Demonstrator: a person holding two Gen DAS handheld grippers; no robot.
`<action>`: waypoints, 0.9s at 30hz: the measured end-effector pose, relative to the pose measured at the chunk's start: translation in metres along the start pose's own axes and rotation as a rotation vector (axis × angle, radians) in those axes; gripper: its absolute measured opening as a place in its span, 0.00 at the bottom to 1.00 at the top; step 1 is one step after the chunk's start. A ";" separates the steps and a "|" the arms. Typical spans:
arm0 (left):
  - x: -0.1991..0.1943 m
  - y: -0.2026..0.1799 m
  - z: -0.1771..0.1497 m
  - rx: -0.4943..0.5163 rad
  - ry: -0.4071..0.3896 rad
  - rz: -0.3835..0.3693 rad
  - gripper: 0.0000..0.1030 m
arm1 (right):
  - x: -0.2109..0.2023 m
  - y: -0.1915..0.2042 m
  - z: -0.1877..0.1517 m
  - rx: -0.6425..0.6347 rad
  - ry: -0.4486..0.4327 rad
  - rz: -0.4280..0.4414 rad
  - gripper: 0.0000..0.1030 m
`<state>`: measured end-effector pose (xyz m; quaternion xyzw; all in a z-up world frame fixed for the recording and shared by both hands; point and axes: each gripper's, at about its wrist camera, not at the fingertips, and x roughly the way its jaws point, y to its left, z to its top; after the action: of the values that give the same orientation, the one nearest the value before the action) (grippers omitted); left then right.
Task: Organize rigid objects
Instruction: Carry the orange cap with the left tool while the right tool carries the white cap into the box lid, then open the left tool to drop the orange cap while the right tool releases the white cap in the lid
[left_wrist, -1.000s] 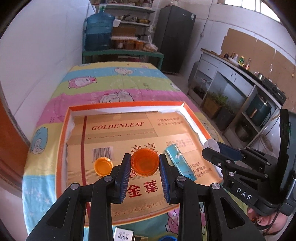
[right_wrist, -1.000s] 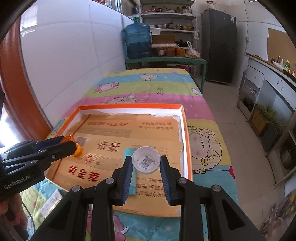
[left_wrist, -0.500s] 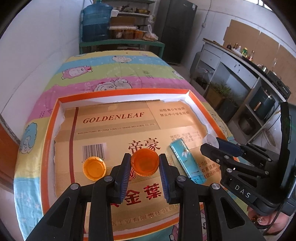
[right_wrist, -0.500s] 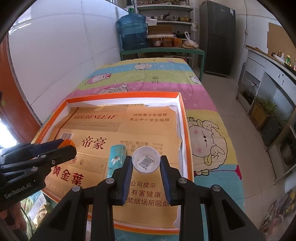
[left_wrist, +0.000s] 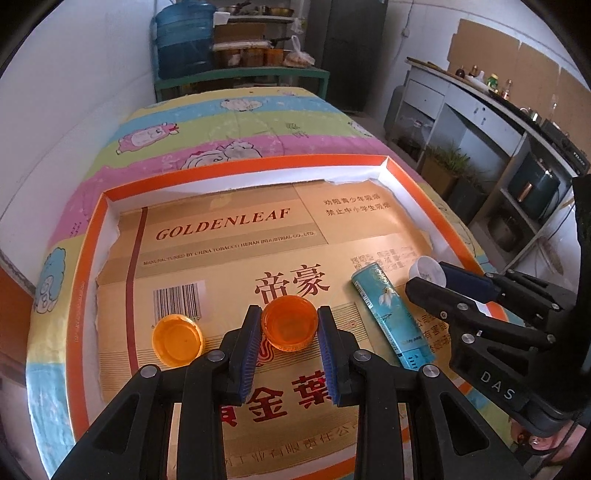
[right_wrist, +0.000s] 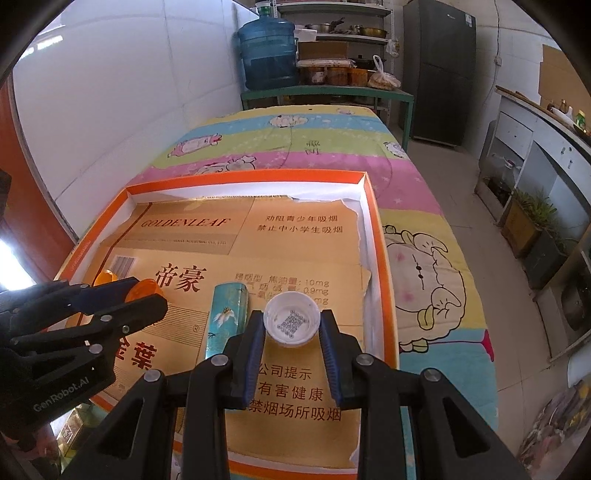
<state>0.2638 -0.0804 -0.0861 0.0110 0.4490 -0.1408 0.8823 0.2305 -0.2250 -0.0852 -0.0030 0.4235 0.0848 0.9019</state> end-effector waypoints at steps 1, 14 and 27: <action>0.001 0.000 0.000 -0.002 0.003 0.000 0.30 | 0.001 0.000 0.000 0.001 0.002 0.000 0.30; 0.004 0.005 0.001 -0.031 0.000 -0.051 0.41 | 0.005 0.002 -0.003 -0.013 0.006 -0.001 0.30; -0.017 0.000 -0.002 -0.042 -0.041 -0.065 0.41 | -0.002 0.004 -0.002 -0.012 -0.013 -0.003 0.32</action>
<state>0.2531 -0.0759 -0.0736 -0.0253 0.4337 -0.1603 0.8863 0.2269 -0.2219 -0.0851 -0.0084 0.4170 0.0858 0.9048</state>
